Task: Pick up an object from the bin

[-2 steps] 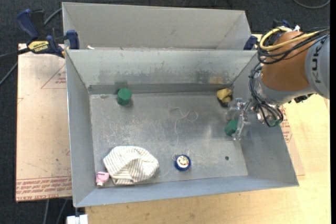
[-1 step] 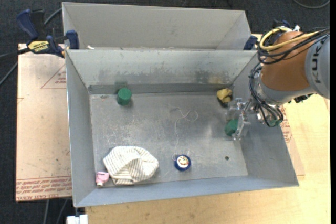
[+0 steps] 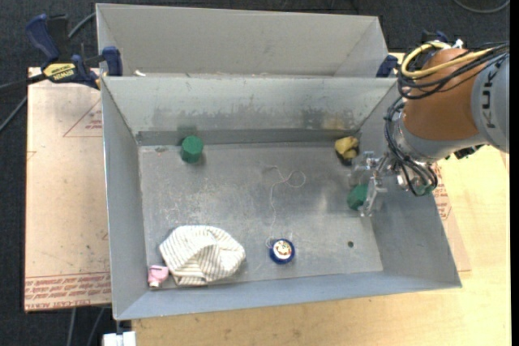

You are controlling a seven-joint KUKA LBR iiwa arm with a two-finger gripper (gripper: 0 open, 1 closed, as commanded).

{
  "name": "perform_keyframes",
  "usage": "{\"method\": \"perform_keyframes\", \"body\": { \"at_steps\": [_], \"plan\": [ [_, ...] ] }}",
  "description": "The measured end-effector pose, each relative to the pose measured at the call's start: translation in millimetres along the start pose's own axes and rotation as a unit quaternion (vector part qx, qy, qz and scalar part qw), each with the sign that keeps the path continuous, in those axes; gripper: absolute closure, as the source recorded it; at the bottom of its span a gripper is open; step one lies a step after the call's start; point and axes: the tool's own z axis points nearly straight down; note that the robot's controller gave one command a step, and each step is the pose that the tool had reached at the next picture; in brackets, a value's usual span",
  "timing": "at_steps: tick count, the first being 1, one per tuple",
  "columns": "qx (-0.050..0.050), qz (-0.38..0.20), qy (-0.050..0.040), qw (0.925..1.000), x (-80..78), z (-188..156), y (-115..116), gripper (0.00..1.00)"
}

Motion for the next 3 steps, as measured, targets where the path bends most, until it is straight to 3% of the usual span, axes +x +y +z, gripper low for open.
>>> {"method": "perform_keyframes", "body": {
  "at_steps": [3],
  "plan": [
    [0.000,0.000,0.0000,1.0000,0.0,0.0,0.1,1.00]
  ]
}}
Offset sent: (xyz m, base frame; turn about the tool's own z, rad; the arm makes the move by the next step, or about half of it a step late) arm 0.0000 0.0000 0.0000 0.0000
